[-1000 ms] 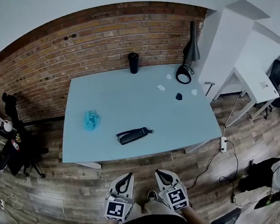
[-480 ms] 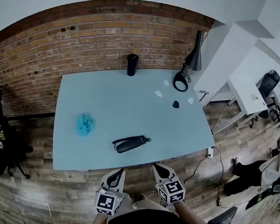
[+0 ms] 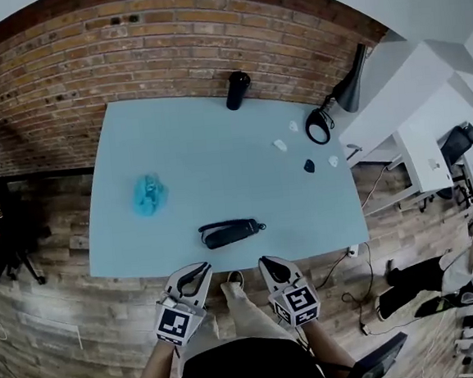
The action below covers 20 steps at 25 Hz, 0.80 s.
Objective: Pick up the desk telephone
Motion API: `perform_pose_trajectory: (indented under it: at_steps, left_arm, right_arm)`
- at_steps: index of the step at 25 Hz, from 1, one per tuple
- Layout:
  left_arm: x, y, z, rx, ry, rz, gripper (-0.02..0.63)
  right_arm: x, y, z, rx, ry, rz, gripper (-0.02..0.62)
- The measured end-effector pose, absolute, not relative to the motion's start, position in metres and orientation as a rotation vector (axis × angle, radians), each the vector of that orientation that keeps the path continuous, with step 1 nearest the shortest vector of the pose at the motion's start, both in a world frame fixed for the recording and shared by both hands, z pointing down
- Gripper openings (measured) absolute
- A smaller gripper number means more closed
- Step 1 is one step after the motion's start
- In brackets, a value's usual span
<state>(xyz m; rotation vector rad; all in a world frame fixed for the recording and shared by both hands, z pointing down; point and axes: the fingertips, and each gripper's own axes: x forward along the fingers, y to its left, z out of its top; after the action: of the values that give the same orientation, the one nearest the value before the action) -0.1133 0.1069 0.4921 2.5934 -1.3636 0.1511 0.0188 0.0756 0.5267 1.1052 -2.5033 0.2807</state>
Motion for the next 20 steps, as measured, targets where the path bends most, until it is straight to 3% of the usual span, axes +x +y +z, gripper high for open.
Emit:
perform_pose_trajectory:
  at_steps: [6, 9, 13, 16, 20]
  left_arm:
    - [-0.106, 0.077, 0.516, 2.574, -1.361, 0.283, 0.080]
    - [-0.101, 0.061, 0.532, 2.523, -1.375, 0.360, 0.080]
    - [-0.088, 0.041, 0.554, 2.453, -1.397, 0.449, 0.139]
    - [-0.075, 0.026, 0.559, 2.438, -1.429, 0.474, 0.142]
    - [-0.065, 0.024, 0.578, 2.362, -1.428, 0.552, 0.193]
  right_arm:
    - [0.010, 0.034, 0.551, 0.927, -2.495, 0.229, 0.052]
    - [0.013, 0.012, 0.560, 0.841, -2.504, 0.220, 0.090]
    - [0.027, -0.014, 0.573, 0.736, -2.528, 0.240, 0.113]
    - [0.038, -0.034, 0.584, 0.627, -2.550, 0.207, 0.132]
    - [0.046, -0.039, 0.609, 0.479, -2.509, 0.183, 0.187]
